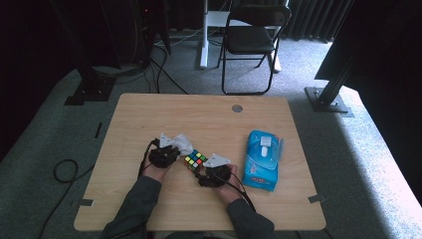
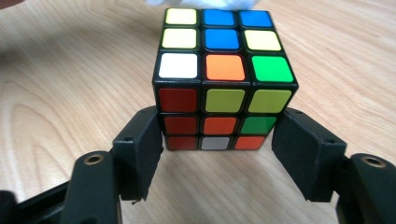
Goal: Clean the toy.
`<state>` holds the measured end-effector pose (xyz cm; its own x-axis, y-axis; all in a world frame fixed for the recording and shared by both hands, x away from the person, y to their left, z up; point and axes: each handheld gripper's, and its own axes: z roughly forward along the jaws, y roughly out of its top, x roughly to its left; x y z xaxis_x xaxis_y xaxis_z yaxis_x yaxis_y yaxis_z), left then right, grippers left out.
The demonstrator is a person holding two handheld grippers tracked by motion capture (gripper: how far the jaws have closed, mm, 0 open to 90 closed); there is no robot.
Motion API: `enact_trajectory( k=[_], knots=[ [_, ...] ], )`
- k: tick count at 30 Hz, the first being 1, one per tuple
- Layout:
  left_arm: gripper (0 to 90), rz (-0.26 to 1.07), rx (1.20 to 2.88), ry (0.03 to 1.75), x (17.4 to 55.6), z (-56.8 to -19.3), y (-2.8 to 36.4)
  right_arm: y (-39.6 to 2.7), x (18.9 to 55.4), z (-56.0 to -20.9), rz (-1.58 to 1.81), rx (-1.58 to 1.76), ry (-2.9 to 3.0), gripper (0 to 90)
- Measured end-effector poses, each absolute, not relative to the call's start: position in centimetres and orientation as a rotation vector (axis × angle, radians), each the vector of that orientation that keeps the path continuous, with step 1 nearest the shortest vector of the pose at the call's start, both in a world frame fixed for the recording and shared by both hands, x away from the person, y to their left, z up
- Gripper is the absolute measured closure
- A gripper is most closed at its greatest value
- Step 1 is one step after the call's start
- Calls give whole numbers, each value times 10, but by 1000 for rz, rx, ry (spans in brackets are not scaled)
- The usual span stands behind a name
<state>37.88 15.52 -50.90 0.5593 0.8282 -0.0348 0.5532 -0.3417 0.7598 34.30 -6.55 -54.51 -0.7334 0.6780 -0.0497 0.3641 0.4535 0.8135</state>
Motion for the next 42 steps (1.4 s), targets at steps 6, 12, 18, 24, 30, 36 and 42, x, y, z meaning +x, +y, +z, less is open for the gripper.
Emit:
enact_trajectory(
  k=[6, 12, 18, 24, 30, 36, 42],
  knots=[
    [874, 381, 2085, 1029, 367, -518, 146, -70, 341, -542, 1160, 912, 2302, 275],
    [872, 337, 2091, 998, 358, -524, 138, -86, 340, -537, 1249, 997, 2280, 417],
    [868, 355, 2107, 990, 356, -527, 133, -97, 333, -522, 1423, 1014, 2227, 505],
    [865, 361, 2111, 987, 354, -528, 131, -96, 348, -515, 1472, 1163, 2180, 534],
    [805, 373, 2098, 979, 349, -522, 138, -92, 354, -519, 1446, 1240, 2175, 594],
    [665, 407, 2075, 938, 342, -511, 145, -91, 356, -517, 1430, 1251, 2182, 643],
    [569, 521, 2078, 898, 338, -501, 145, -91, 355, -517, 1424, 1246, 2179, 635]
  ],
)
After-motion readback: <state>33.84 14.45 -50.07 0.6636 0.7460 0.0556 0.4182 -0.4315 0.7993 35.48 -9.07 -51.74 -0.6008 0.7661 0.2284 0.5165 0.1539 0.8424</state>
